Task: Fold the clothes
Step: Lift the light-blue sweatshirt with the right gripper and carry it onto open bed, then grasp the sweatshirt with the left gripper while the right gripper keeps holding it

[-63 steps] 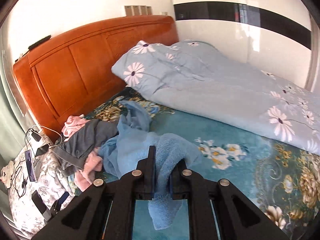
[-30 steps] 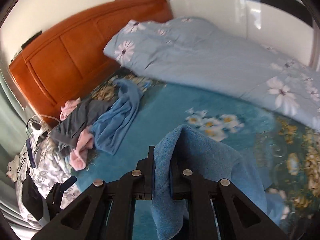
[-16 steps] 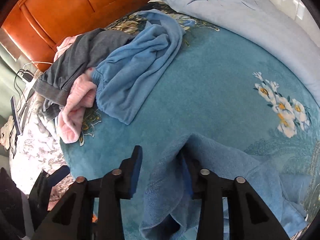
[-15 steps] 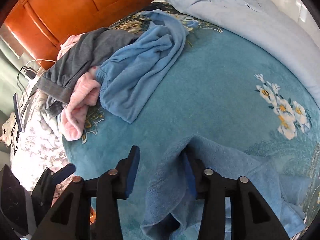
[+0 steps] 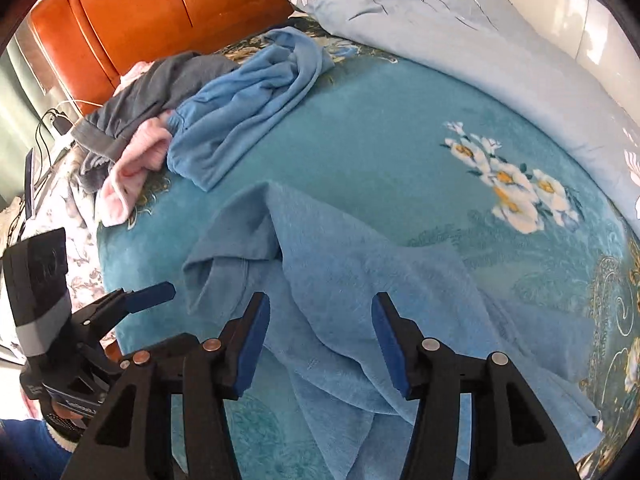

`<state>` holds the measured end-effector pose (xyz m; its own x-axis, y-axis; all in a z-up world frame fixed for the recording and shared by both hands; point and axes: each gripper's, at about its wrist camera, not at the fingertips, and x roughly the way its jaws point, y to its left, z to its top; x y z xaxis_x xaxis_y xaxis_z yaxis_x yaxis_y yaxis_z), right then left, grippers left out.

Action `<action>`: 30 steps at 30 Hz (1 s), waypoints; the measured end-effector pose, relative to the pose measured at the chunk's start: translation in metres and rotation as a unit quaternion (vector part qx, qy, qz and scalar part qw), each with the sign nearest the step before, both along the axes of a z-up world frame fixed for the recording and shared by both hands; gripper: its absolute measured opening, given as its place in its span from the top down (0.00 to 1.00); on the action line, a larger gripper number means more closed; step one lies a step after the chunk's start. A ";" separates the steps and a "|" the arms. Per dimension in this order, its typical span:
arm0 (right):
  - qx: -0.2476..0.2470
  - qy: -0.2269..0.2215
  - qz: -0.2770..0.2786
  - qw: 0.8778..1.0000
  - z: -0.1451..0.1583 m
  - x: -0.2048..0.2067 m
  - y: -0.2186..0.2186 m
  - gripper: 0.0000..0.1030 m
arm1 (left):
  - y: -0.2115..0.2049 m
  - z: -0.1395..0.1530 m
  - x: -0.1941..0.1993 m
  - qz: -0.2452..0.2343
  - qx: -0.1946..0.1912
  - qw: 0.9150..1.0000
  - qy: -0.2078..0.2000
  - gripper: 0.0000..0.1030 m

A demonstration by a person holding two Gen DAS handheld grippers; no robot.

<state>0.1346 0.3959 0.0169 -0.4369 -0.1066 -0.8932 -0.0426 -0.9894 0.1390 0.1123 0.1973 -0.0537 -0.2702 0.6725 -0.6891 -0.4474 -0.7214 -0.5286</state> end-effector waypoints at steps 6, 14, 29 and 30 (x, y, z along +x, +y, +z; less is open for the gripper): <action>0.047 -0.008 -0.008 0.999 -0.031 -0.022 -0.013 0.47 | -0.001 -0.001 -0.001 0.017 -0.011 1.000 0.000 0.00; 0.059 0.059 -0.095 0.992 -0.002 0.011 0.028 0.94 | 0.007 -0.010 0.002 0.024 0.032 0.998 -0.041 0.01; 0.076 0.189 -0.162 0.966 0.113 0.073 0.060 0.94 | 0.080 0.020 0.046 -0.048 0.039 0.998 0.014 0.30; 0.080 0.195 -0.166 0.963 0.121 0.078 0.060 0.94 | 0.078 0.025 0.047 -0.051 0.045 0.998 0.017 0.32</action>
